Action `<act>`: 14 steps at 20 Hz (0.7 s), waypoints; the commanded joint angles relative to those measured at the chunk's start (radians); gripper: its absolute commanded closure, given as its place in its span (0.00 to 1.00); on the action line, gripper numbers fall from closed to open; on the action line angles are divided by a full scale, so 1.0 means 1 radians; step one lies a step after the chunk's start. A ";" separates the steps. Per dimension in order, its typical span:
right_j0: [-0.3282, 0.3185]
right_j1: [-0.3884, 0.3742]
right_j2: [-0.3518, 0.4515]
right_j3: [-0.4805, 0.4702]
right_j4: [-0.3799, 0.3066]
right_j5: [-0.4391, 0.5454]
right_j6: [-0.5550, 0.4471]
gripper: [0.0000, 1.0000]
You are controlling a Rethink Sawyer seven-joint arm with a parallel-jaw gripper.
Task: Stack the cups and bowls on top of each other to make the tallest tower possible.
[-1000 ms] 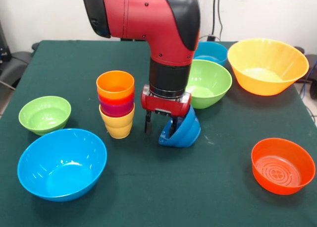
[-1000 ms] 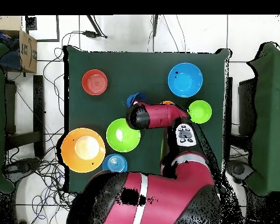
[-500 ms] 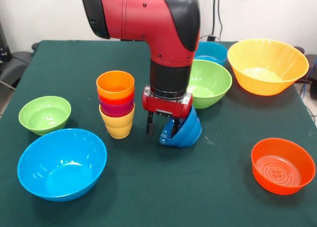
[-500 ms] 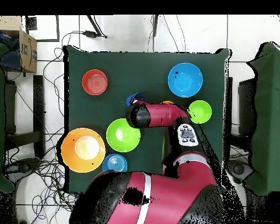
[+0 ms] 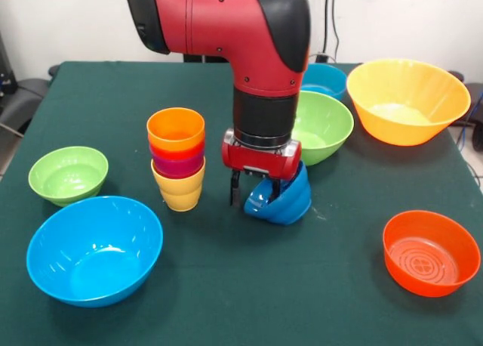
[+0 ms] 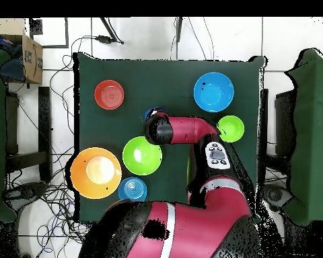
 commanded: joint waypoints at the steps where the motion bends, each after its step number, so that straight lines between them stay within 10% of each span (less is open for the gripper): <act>1: 0.016 -0.025 0.105 0.033 0.045 0.029 0.082 0.00; 14: 0.060 0.011 0.069 0.031 0.067 -0.042 0.105 0.00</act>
